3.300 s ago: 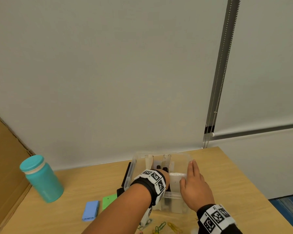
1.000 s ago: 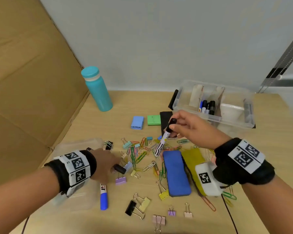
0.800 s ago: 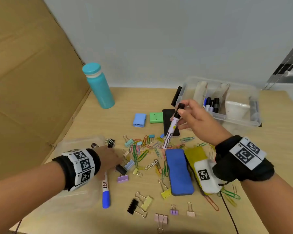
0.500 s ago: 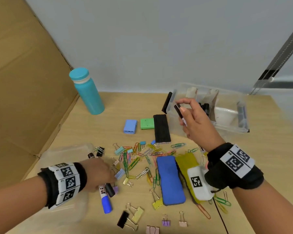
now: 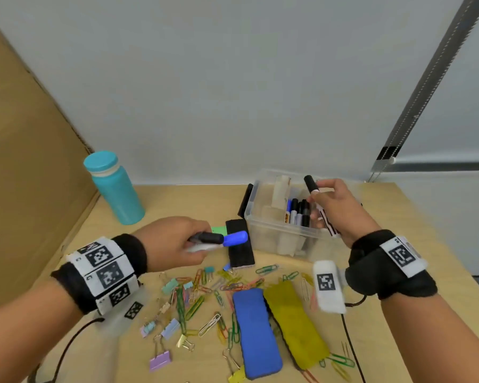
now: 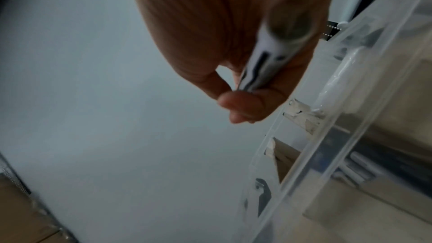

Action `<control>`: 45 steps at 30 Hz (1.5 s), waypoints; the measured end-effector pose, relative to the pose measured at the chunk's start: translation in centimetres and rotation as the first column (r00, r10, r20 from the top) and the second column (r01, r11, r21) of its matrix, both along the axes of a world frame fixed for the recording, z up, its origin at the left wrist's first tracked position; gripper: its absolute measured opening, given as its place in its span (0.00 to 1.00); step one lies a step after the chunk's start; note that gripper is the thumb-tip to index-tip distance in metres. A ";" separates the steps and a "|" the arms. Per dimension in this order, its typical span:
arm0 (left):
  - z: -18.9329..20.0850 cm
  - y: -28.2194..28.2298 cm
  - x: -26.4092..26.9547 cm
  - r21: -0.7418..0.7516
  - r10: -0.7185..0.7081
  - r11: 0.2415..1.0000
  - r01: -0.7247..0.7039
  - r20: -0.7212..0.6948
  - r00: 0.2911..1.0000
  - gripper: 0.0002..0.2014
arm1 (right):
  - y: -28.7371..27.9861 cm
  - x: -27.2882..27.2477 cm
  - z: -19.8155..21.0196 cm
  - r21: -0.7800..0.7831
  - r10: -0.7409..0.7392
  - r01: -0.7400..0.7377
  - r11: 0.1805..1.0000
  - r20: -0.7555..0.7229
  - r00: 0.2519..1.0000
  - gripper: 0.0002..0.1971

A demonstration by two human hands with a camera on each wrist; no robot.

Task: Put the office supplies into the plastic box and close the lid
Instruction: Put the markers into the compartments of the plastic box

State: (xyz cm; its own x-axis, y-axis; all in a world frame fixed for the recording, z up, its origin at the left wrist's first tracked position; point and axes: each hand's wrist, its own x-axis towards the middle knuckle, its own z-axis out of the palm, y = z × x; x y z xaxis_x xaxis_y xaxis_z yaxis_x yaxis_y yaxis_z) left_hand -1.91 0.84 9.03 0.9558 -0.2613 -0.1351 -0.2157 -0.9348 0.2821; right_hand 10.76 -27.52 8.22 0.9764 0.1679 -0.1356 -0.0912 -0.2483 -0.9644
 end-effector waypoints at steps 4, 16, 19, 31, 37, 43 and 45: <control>-1.4 -2.2 2.3 -0.223 0.156 0.966 -0.130 0.106 0.982 0.07 | 1.0 1.6 -0.4 -0.105 -0.007 0.005 0.995 -0.012 1.000 0.17; -5.4 -5.8 2.2 -0.446 0.308 0.855 -0.265 0.026 0.951 0.10 | 5.0 4.0 -2.8 -0.519 0.149 -0.155 0.841 -0.054 0.987 0.14; -5.6 -5.6 1.9 -0.450 0.300 0.857 -0.251 0.041 0.953 0.11 | 5.5 4.3 -2.8 -0.493 0.138 -0.156 0.856 -0.073 0.988 0.17; -5.1 -6.6 0.5 -0.709 0.333 0.658 -0.254 -0.029 0.942 0.10 | 0.8 -1.1 -3.0 0.003 0.020 -0.022 1.000 0.310 0.950 0.11; -5.3 -9.8 2.1 -0.683 0.264 0.703 -0.198 -0.009 0.965 0.10 | 1.7 -3.9 -2.2 -0.054 0.455 -0.452 0.890 0.113 0.883 0.10; -5.3 -10.0 2.1 -0.730 0.386 0.643 -0.233 0.046 0.921 0.13 | 1.0 -1.8 0.2 0.009 0.253 -0.263 0.965 0.235 0.939 0.09; -5.7 -9.3 1.9 -0.754 0.446 0.595 -0.277 0.024 0.895 0.15 | 0.7 0.5 1.0 -0.004 0.028 -0.028 1.000 0.296 0.955 0.10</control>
State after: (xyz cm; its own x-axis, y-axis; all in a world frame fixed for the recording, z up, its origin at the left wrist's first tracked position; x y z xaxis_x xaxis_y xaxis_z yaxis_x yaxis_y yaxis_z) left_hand -0.02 -8.50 3.30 0.9748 0.1805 0.1312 -0.0332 -0.4642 0.8851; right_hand 11.24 -26.86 9.24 0.9677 0.1960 0.1586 0.2051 -0.2461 -0.9473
